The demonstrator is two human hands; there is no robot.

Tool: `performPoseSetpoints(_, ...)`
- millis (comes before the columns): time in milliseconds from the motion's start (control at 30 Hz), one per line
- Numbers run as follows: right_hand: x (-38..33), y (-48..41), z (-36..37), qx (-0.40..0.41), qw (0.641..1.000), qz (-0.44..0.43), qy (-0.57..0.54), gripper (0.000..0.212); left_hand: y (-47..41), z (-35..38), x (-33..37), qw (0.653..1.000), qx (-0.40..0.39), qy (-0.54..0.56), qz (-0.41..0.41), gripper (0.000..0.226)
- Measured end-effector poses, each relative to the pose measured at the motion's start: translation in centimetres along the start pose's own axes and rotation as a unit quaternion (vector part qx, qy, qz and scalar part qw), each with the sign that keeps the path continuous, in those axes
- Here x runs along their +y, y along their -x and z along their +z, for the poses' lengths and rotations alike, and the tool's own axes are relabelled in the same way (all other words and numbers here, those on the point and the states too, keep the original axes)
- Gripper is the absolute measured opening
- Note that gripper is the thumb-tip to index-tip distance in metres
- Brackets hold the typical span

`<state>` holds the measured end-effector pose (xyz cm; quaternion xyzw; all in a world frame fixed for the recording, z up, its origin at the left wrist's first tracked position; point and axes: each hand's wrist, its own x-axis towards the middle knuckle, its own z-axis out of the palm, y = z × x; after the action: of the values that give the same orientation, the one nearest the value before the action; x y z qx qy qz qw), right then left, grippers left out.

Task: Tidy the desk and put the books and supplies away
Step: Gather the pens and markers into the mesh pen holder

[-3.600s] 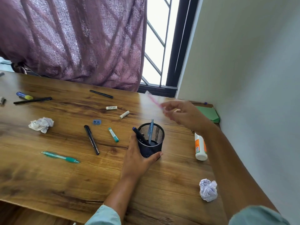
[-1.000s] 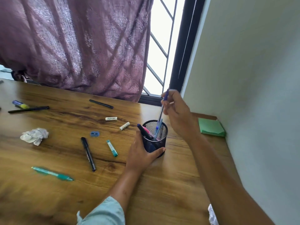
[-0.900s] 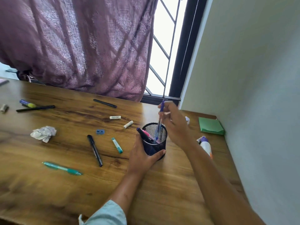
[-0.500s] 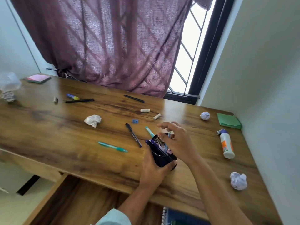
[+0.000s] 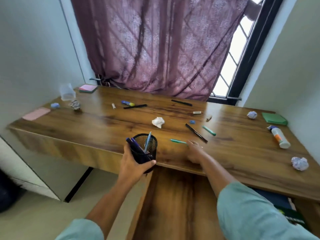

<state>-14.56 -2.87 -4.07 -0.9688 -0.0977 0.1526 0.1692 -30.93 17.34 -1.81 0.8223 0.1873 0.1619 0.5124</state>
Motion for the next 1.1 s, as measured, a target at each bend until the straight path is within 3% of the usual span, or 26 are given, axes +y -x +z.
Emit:
performPoseSetpoints(167,-1.0,0.4,1.1,0.03,0.996,0.055,0.07,0.071,-1.5,-3.1,-1.6,0.999,-0.029,-0.012,-0.013,0.101)
performPoseSetpoints(267,-0.3,0.3,1.2,0.07,0.99,0.083,0.091,0.056,-2.6,-2.5,-2.1,0.998,-0.055,-0.013,-0.011,0.11)
performPoseSetpoints(400,-0.5,-0.4,1.3,0.144,0.979,0.085,0.115,0.035,-4.8,-1.1,-2.5,0.997,-0.069,0.002,-0.019,0.105)
performPoseSetpoints(633,-1.6,-3.6,1.5,0.186,0.972,0.132,-0.059,0.026,-9.4,0.0,-2.4,0.997,-0.073,0.0,-0.014,0.111)
performPoseSetpoints(767,-6.1,-4.0,-1.7,0.283,0.925,0.035,-0.25,0.019,-12.2,-0.4,-2.6,0.996,-0.079,-0.009,-0.026,0.114)
performPoseSetpoints(833,-9.0,-3.3,-3.8,0.331,0.897,-0.026,-0.293,0.018,-13.6,-0.8,-3.0,0.997,-0.077,-0.009,-0.028,0.11)
performPoseSetpoints(933,-13.1,-1.9,-6.3,0.352,0.886,-0.148,-0.264,0.018,-15.5,-1.1,-3.3,0.996,-0.081,-0.015,-0.033,0.112)
performPoseSetpoints(1000,-15.3,-1.3,-7.1,0.334,0.896,-0.211,-0.202,0.017,-16.7,-1.1,-3.5,0.995,-0.09,-0.018,-0.037,0.114)
performPoseSetpoints(1100,-17.7,-1.6,-7.0,0.299,0.919,-0.242,-0.084,0.016,-18.8,-1.0,-4.1,0.992,-0.124,-0.027,-0.025,0.117)
